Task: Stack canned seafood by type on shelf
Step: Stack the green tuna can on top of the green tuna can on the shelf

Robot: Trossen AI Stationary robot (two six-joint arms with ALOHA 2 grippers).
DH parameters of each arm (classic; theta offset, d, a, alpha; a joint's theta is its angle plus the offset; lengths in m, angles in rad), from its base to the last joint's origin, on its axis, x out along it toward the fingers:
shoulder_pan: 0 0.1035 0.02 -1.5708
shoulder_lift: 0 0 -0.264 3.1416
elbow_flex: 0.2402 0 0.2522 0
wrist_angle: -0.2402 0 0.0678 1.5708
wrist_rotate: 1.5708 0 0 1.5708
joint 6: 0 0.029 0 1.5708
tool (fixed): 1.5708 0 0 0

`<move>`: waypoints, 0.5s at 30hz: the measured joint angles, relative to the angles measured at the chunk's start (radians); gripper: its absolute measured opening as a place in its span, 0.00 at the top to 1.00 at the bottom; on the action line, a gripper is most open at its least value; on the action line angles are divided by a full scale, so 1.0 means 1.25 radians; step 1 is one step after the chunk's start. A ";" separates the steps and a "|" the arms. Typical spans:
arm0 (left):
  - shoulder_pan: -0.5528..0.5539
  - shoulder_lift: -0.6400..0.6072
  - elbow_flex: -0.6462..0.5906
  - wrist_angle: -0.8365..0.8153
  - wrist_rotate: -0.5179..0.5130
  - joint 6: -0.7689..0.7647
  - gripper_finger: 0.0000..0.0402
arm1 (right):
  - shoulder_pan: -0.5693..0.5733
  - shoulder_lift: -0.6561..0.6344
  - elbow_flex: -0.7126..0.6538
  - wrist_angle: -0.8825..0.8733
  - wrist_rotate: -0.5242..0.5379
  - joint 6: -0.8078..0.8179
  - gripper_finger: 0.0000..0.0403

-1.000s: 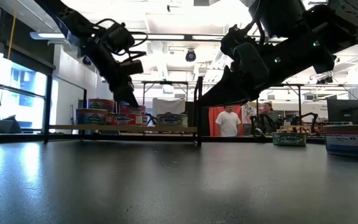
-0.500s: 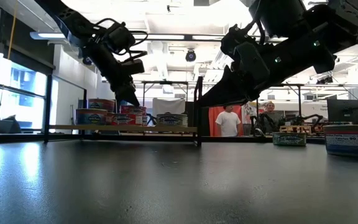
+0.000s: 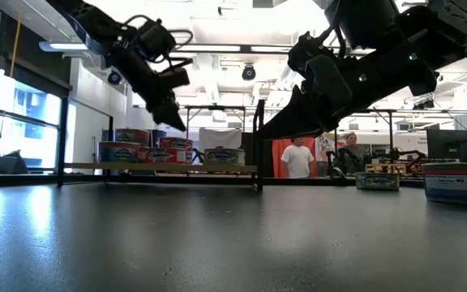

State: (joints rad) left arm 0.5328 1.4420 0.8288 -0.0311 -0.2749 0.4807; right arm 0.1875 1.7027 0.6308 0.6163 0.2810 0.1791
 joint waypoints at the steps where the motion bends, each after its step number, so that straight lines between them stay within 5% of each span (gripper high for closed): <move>1: -0.009 -0.010 0.000 0.000 -0.001 -0.013 0.83 | 0.000 0.000 0.000 0.000 0.000 0.000 1.00; 8: -0.130 -0.133 0.000 -0.042 0.009 -0.205 0.83 | 0.000 0.000 0.000 0.000 0.000 0.002 1.00; 15: -0.384 -0.219 0.000 -0.169 0.155 -0.307 0.84 | 0.000 0.000 0.000 0.000 0.000 0.003 1.00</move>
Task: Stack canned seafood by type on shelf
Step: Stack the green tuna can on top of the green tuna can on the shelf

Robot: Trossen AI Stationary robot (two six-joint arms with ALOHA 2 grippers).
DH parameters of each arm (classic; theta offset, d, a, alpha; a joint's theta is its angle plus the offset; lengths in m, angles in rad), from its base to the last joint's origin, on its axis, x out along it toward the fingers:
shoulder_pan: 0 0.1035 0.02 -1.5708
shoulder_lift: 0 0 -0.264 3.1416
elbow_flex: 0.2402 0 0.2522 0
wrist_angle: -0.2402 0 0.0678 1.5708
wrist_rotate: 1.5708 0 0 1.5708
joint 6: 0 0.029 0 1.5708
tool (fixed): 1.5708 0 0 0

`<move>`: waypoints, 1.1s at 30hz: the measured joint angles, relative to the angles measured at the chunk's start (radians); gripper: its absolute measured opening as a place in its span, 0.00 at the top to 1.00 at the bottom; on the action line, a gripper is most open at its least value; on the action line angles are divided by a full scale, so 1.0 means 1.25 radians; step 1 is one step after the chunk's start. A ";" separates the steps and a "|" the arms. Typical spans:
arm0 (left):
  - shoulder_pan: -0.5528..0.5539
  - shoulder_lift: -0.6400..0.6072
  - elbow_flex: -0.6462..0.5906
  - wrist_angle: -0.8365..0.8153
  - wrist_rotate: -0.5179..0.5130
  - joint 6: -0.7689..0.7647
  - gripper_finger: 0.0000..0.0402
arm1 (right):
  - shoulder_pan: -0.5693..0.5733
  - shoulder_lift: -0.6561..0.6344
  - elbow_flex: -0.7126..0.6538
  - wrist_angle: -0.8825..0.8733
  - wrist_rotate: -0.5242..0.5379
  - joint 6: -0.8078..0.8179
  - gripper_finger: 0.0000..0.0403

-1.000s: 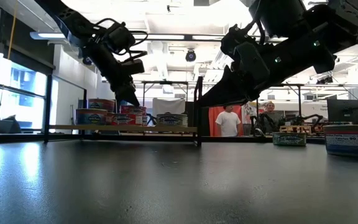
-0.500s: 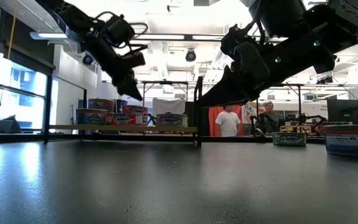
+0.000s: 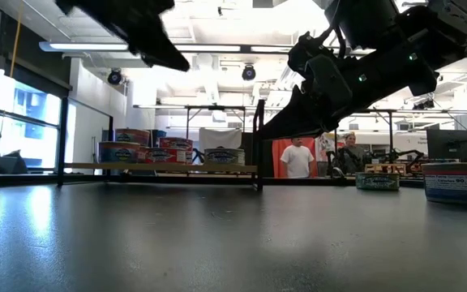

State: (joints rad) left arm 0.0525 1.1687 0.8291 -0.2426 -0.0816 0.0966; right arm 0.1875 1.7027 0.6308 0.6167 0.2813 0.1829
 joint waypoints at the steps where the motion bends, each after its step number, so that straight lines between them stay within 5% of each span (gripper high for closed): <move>1: -0.054 0.002 0.000 -0.019 -0.019 -0.009 0.84 | 0.000 0.000 0.000 0.000 0.000 0.000 1.00; 6: -0.312 0.047 0.000 -0.108 -0.213 -0.147 0.88 | 0.000 0.000 0.000 0.002 0.000 0.000 1.00; 9: -0.429 0.076 0.000 -0.174 -0.253 -0.300 0.91 | 0.000 0.000 0.000 0.010 0.000 -0.003 1.00; 16: -0.609 0.102 0.000 -0.359 -0.244 -0.792 0.95 | -0.002 0.000 0.000 0.026 0.001 -0.013 1.00; 23: -0.759 0.102 -0.001 -0.466 -0.079 -1.244 0.98 | -0.002 0.000 0.000 0.030 0.001 -0.020 1.00; 33: -0.873 0.102 -0.074 -0.412 -0.067 -1.535 0.98 | -0.003 0.000 0.000 0.030 0.002 -0.027 1.00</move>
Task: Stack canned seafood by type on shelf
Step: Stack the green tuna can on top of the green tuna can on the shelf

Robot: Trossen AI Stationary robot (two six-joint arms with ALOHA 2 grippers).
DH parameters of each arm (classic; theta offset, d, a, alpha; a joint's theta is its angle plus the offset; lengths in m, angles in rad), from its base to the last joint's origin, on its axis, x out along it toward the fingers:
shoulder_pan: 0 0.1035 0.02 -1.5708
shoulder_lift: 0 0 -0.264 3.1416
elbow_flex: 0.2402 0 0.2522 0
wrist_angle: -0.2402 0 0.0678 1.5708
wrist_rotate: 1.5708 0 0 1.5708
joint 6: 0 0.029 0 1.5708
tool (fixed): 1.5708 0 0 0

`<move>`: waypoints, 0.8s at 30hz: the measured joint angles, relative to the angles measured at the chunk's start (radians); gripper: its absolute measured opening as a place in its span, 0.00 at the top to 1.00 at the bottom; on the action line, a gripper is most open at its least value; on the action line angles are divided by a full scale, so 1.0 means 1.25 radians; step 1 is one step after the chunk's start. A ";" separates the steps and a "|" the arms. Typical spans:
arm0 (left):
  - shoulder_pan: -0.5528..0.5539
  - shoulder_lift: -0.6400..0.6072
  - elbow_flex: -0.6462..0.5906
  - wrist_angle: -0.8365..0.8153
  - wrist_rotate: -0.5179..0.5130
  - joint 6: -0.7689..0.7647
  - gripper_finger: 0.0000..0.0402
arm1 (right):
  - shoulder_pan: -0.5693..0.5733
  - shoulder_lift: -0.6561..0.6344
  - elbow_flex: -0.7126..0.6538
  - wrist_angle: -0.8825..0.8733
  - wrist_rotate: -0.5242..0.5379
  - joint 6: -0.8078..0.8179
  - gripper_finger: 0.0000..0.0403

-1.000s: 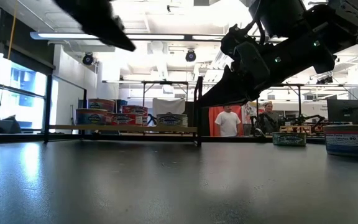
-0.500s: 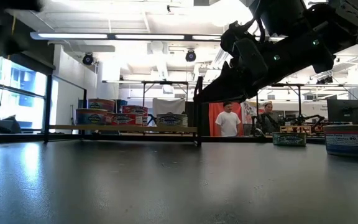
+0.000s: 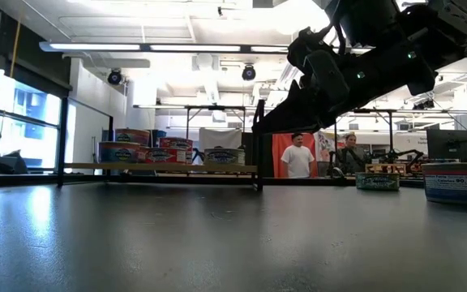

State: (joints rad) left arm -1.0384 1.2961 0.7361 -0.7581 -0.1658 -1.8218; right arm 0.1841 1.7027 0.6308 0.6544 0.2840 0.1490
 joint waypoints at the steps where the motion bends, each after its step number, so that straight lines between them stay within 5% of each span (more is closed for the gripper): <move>1: 0.002 0.000 -0.017 0.021 -0.001 0.004 0.98 | 0.000 0.000 0.000 0.000 0.000 0.000 1.00; 9: 0.062 0.000 -0.112 0.138 -0.103 0.195 0.98 | 0.000 0.000 0.000 0.000 -0.001 0.000 1.00; 13: 0.123 0.007 -0.131 0.202 -0.357 0.434 0.98 | -0.001 0.000 0.000 0.000 0.010 0.000 1.00; 17: 0.203 0.004 -0.137 0.434 -0.560 0.778 0.98 | -0.001 0.000 0.000 0.000 0.022 0.003 1.00; 21: 0.271 0.001 -0.136 0.619 -0.546 1.050 0.98 | -0.001 0.000 0.000 -0.001 0.022 0.007 1.00; 24: 0.302 0.002 -0.137 0.668 -0.500 1.127 0.96 | -0.001 0.000 0.000 -0.002 0.022 0.008 1.00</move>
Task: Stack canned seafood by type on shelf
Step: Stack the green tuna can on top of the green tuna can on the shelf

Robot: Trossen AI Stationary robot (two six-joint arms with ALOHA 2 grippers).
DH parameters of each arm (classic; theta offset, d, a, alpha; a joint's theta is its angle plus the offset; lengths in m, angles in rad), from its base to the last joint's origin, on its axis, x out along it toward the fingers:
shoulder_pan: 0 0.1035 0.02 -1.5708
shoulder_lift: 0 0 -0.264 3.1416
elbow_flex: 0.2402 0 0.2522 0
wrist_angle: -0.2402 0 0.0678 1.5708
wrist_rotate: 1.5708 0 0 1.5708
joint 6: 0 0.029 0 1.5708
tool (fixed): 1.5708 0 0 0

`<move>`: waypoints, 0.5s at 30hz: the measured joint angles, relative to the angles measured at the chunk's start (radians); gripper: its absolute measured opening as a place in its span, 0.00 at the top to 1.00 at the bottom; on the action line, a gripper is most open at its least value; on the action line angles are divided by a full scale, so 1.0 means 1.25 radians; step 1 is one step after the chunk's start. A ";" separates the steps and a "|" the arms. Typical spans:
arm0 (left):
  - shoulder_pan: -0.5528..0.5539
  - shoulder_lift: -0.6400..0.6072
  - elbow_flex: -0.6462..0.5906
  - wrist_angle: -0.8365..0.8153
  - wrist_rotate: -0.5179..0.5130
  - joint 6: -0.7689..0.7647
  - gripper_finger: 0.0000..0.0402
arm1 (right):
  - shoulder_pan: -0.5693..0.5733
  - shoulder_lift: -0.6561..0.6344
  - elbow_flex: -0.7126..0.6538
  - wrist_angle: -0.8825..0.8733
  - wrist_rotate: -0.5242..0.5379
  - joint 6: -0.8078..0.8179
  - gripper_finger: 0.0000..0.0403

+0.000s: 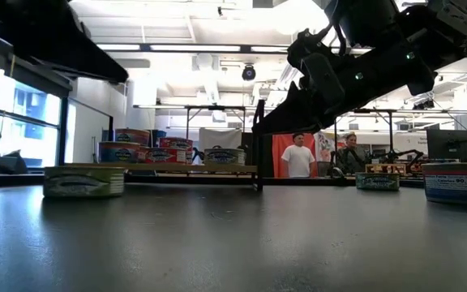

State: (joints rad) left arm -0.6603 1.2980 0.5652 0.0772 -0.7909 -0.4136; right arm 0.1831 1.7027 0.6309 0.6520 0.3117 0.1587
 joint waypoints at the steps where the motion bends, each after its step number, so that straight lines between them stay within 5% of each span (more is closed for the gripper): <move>1: 0.007 0.000 0.000 0.001 0.020 0.009 0.95 | 0.000 0.000 0.000 0.000 0.000 0.000 1.00; 8: 0.010 0.024 0.000 -0.080 0.118 0.042 0.79 | 0.000 0.000 0.000 0.001 0.000 -0.001 1.00; 15: 0.008 0.115 0.042 -0.203 0.129 0.088 0.63 | 0.000 0.000 0.000 -0.004 0.000 -0.001 1.00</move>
State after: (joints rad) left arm -0.6505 1.4418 0.6173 -0.1764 -0.6292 -0.3032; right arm 0.1829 1.7027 0.6312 0.6476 0.3119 0.1577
